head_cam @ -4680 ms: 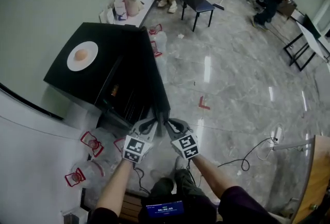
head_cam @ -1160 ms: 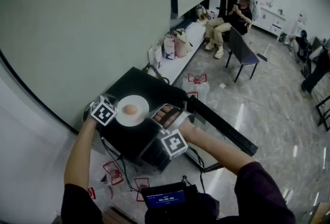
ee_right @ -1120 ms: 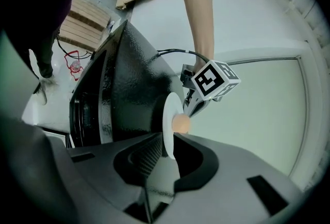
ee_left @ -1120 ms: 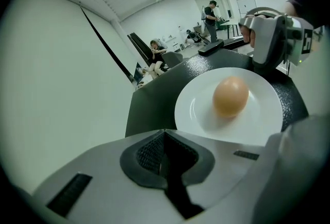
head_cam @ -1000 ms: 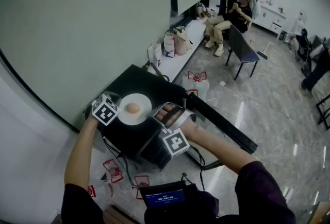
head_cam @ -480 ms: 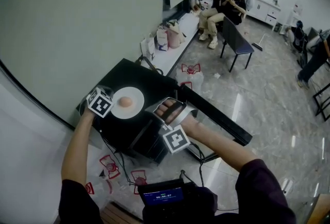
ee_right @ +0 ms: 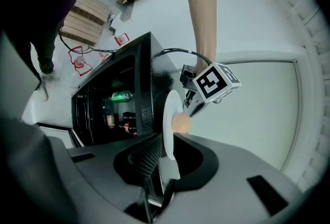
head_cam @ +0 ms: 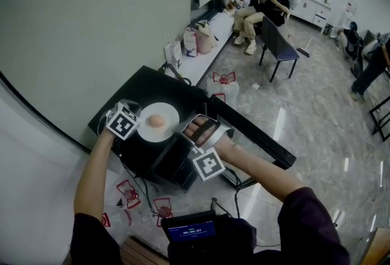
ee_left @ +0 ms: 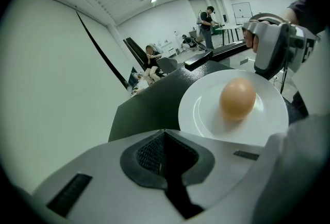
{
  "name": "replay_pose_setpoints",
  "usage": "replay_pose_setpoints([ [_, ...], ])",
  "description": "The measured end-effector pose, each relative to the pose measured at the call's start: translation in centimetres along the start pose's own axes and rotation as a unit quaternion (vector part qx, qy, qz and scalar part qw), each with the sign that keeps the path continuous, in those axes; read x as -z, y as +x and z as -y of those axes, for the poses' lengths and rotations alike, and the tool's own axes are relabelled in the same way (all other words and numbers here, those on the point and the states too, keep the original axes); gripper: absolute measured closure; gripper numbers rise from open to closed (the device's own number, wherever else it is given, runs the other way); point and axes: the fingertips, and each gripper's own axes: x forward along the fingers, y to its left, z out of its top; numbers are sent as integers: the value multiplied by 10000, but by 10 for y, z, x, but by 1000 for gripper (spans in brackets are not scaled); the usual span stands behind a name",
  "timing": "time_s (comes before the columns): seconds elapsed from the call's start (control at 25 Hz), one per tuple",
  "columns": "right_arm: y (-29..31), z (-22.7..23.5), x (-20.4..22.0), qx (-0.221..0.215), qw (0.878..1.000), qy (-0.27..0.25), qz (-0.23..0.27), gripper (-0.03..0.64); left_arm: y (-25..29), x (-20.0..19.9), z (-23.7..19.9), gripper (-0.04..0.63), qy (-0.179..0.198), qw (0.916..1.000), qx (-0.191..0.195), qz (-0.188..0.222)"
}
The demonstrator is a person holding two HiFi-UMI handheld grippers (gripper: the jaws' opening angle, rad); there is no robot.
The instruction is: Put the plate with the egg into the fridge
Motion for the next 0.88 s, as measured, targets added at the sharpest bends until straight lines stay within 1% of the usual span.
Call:
replay_pose_setpoints([
  [0.36, -6, -13, 6, 60, 9999, -38, -103, 563, 0, -23, 26, 587, 138, 9993, 227, 246],
  [0.48, -7, -22, 4, -107, 9999, -25, -75, 568, -3, -26, 33, 588, 151, 9993, 257, 231],
  [0.52, -7, -25, 4, -159, 9998, -32, -62, 585, -4, -26, 34, 588, 150, 9993, 252, 237],
  [0.6, -8, -32, 4, -232, 9997, -47, -42, 594, -6, -27, 36, 588, 127, 9993, 228, 260],
  [0.64, -9, -29, 4, -133, 9998, -114, -59, 594, -8, -27, 37, 588, 117, 9993, 206, 274],
  [0.76, -12, 1, 8, 745, 9955, -557, -190, 597, -14, -30, 39, 588, 22, 9995, 70, 301],
  [0.8, -13, 3, 8, 827, 9948, -573, -184, 597, -17, -31, 40, 588, -31, 9995, 4, 315],
  [0.84, -14, -2, 8, 746, 9958, -510, -148, 597, -21, -33, 42, 588, -77, 9994, -63, 340],
  [0.88, -16, -12, 7, 534, 9978, -390, -92, 597, -26, -35, 45, 588, -115, 9992, -123, 364],
])
